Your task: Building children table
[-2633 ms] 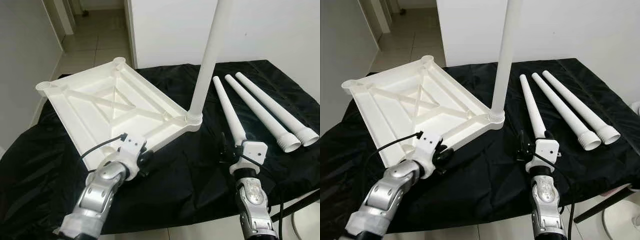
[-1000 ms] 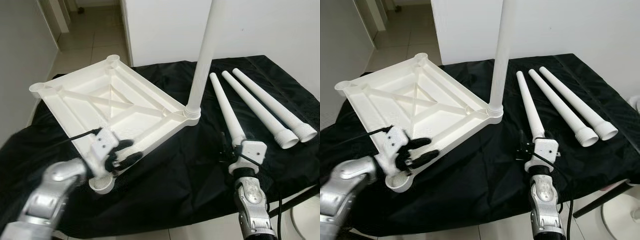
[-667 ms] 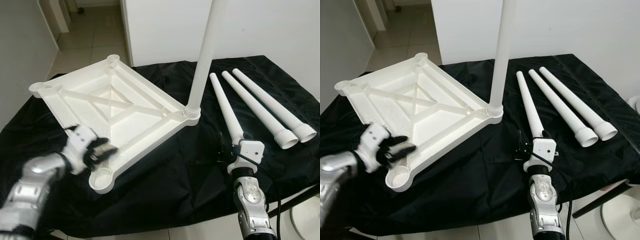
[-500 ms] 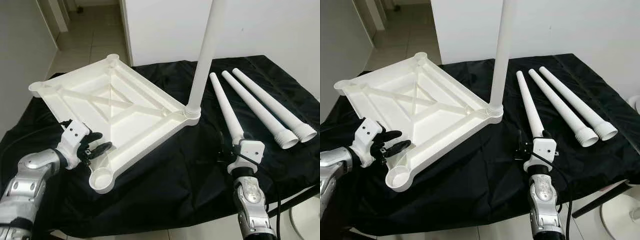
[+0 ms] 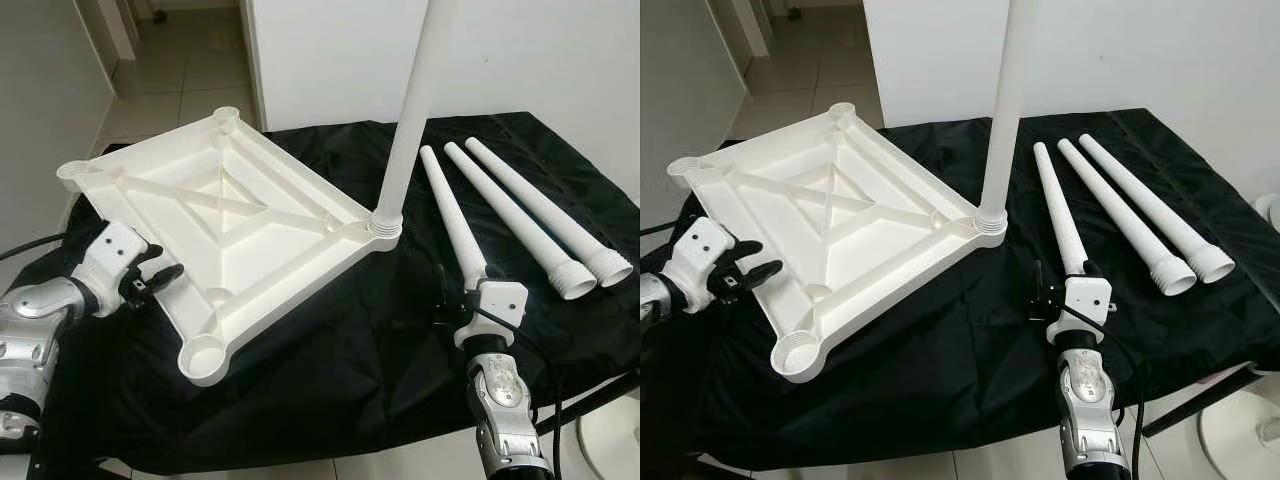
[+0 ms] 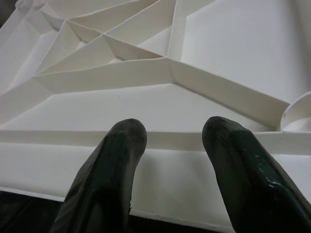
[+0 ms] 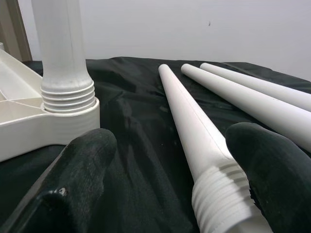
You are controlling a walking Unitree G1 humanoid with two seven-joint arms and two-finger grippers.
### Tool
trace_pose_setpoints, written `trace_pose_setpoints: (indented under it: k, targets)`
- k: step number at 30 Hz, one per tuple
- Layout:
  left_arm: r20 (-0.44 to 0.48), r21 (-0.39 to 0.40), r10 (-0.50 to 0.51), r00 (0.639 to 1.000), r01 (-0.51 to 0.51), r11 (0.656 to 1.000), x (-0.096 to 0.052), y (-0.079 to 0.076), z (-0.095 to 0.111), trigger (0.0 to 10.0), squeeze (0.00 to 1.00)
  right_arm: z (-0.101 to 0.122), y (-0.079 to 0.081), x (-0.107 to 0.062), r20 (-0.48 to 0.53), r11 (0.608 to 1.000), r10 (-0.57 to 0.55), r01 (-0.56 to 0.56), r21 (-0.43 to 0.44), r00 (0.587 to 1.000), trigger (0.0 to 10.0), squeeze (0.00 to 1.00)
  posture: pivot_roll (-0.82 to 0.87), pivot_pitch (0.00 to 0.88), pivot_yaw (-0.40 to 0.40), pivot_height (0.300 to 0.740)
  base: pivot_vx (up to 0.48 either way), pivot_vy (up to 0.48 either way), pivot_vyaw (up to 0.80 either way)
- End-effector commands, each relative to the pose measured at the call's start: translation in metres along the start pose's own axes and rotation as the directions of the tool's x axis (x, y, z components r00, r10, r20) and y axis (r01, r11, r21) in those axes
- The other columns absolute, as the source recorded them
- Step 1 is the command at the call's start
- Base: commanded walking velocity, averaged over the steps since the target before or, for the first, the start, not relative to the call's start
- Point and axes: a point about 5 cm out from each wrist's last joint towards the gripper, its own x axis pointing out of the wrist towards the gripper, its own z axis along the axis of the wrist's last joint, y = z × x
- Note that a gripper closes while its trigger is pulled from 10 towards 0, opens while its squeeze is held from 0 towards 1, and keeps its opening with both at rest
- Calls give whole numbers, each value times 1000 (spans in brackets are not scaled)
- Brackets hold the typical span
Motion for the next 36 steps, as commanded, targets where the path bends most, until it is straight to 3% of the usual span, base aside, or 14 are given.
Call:
trace_pose_setpoints:
  k: [1,2,8,11,15,19,21,24,27,33,36]
  targets:
    - [-44,43,20,999,-18,999,-2,-3,-8,10000,0,-2,-1,-3,-7,1000,-2,2,4,1000,10000,0,-70,24,36,740,0,0,0]
    - [-80,143,-50,996,61,988,0,-15,-12,10000,0,-2,-1,-3,-8,1000,2,-2,3,1000,10000,0,-71,24,36,740,0,0,0]
    - [-99,215,-126,987,144,966,4,-29,-16,10000,0,-1,-2,-2,-7,1000,5,-5,2,1000,10000,0,-69,23,36,740,0,0,0]
    - [-116,237,-202,972,225,945,7,-50,-24,10000,0,-1,-3,0,-4,1000,5,-5,0,1000,10000,0,-71,20,43,740,0,0,0]
    - [-129,238,-229,965,255,937,7,-59,-29,10000,0,-1,-3,0,-3,1000,4,-4,-1,1000,10000,0,-71,20,43,740,0,0,0]
    - [-89,229,-293,952,305,924,12,-82,-26,10000,0,-2,-4,-1,-5,1000,2,-2,-3,1000,10000,0,-71,15,50,740,0,0,0]
    - [-89,229,-293,952,305,924,12,-82,-26,10000,0,-2,-4,-1,-5,1000,2,-2,-3,1000,10000,0,-71,15,50,740,0,0,0]
    - [-30,215,-349,937,347,913,17,-106,-17,10000,0,-2,-2,-1,-6,1000,2,-2,-1,1000,10000,0,-72,11,59,740,0,0,0]
    - [-14,209,-358,933,353,912,19,-111,-14,10000,0,-3,-2,-1,-6,1000,2,-2,0,1000,10000,0,-72,11,59,740,0,0,0]
    - [36,187,-416,909,402,896,24,-139,-1,10000,0,-5,0,-3,-13,1000,3,-3,3,1000,10000,0,-72,7,74,740,0,0,0]
    - [43,188,-425,904,410,892,24,-143,2,10000,0,-5,0,-3,-14,1000,3,-3,3,1000,10000,0,-72,7,74,740,0,0,0]
